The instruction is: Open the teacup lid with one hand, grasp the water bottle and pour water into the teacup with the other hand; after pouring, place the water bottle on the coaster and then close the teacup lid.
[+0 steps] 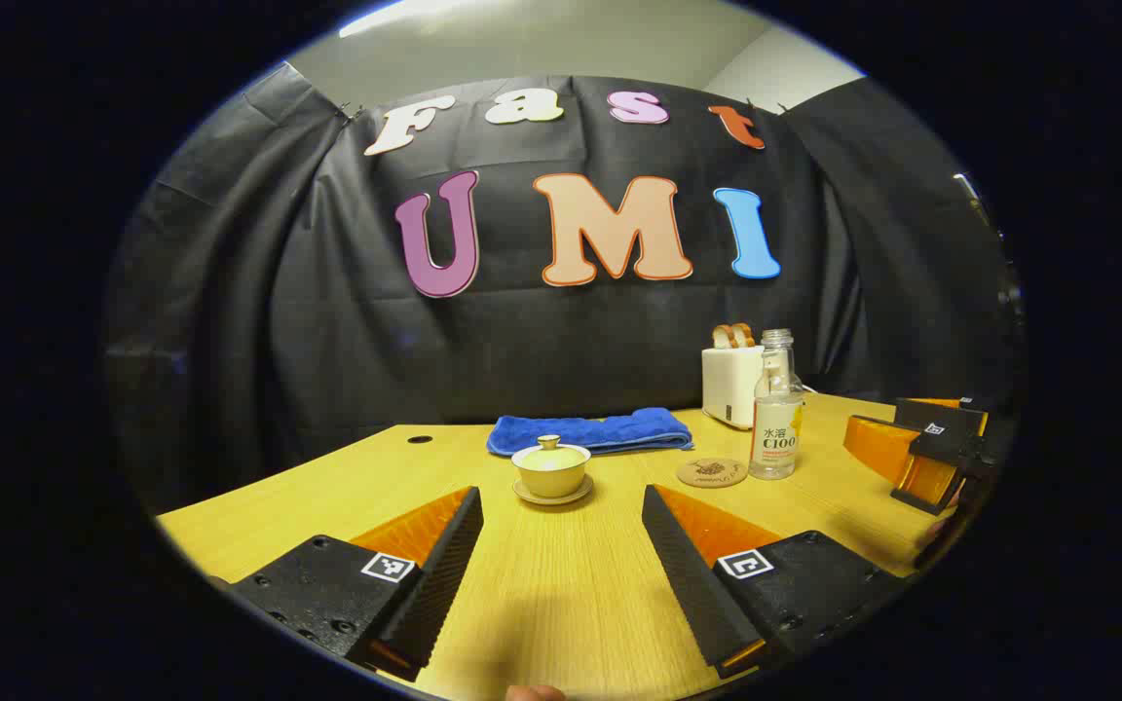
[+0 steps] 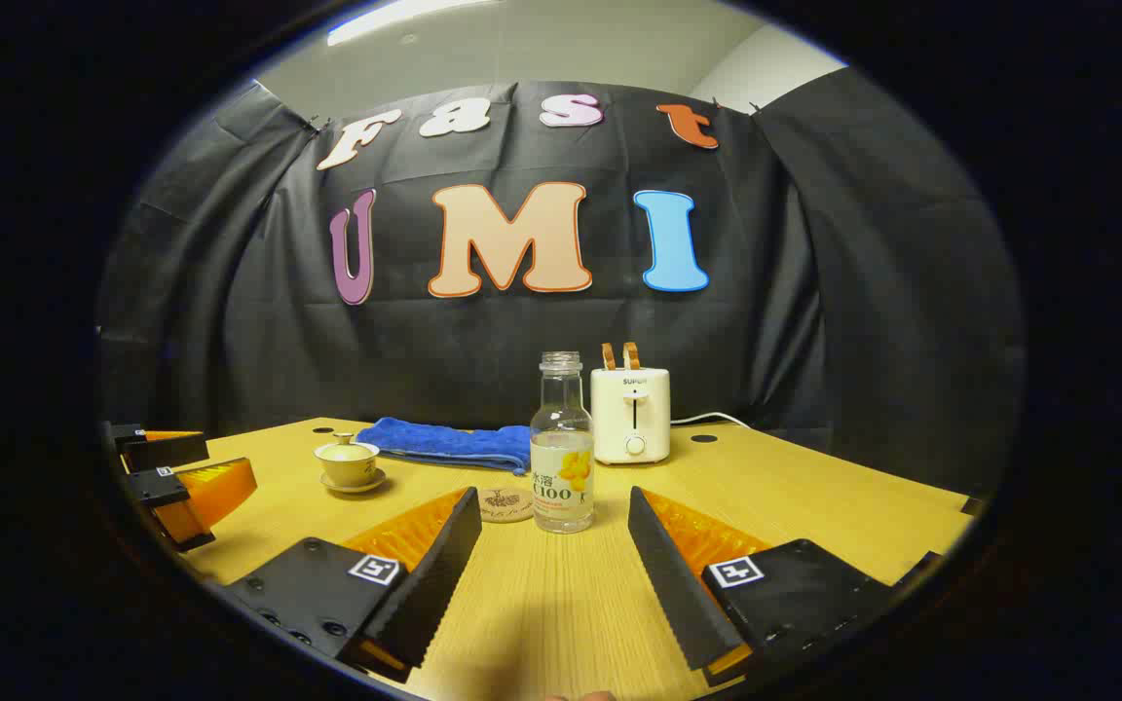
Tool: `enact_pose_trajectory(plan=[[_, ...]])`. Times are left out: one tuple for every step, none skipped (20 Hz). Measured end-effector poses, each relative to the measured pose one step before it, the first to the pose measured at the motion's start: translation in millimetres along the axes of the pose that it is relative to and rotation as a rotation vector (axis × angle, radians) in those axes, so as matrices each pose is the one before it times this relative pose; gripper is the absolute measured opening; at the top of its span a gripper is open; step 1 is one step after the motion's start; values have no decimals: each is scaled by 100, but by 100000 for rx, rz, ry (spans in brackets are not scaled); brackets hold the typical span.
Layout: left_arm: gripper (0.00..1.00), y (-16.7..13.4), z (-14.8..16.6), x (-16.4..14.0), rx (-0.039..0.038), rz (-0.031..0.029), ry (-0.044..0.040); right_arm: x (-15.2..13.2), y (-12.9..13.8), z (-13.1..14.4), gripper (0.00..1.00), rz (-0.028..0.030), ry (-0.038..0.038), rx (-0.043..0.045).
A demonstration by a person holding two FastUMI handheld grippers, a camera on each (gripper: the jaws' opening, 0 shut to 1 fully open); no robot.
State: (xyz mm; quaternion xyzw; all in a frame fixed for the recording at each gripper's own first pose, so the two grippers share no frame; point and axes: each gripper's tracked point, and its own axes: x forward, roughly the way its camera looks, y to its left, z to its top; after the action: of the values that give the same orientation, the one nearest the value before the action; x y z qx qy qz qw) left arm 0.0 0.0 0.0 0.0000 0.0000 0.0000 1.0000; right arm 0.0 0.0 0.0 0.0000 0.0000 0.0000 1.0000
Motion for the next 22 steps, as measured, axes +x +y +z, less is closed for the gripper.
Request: enact_pose_trajectory(plan=[[97, -192, 10, -306, -163, -569, -384, 13, -59, -131, 94, -221, 30, -16], [96, -12, 67, 103, -43, 293, -151, -21, 5, 54, 94, 70, -69, 40], [96, 12, -115, 104, -112, -269, 265, 16, -26, -104, 94, 1, 76, -23], [96, -37, -15, -3, -16, -153, 196, -38, -5, 23, 94, -5, 54, 47], [96, 126, 53, -69, -89, 59, -441, -9, 11, -4, 98, -84, -35, -29], [96, 107, 134, 48, -325, 128, 61, -3, -12, 53, 98, 4, 5, -3], [96, 93, -229, -27, -630, 187, 230, -11, -3, -79, 94, 5, 75, 28], [96, 183, 54, 90, -947, 243, -288, -35, 18, 45, 94, 12, 5, -26], [96, 76, 5, -31, -1351, -43, -229, 19, -21, -17, 94, -12, -73, 9], [96, 76, 16, 61, -1011, 96, 39, -2, 0, 51, 94, -11, 13, -20], [96, -87, -113, -84, -13, -43, 89, 5, 8, -65, 94, 21, -2, 4], [96, -195, 73, 66, 434, -136, -48, 1, 1, 24, 94, 18, -35, -8], [96, 150, -69, 25, 2, 30, -117, 15, 3, -38, 94, 14, 27, -15], [96, 82, 186, 54, -450, 72, -273, -29, 24, 35, 94, 252, -53, 37], [96, -36, -125, -62, -71, 24, 9, 23, 40, -50, 94, 393, 71, -40], [96, -59, -90, 75, -69, 20, 434, -47, -50, 30, 94, 2, 3, 57], [96, 38, -18, -190, -148, 5, -422, 2, 46, -15, 94, 19, -53, -65], [97, 9, 36, 5, 25, 76, 275, 18, -8, 32, 94, -19, -95, 51], [96, -4, -84, 39, 44, 32, -73, 23, 10, -73, 94, 31, 159, -40], [96, 27, 48, -48, 42, 49, -279, -63, -19, 38, 94, -11, -9, -4], [96, -27, -47, 93, 103, 148, 159, 18, 8, 25, 94, 10, -152, -27], [96, -48, 25, 21, -17, 9, -142, 27, -10, -6, 94, -3, 214, 20]])
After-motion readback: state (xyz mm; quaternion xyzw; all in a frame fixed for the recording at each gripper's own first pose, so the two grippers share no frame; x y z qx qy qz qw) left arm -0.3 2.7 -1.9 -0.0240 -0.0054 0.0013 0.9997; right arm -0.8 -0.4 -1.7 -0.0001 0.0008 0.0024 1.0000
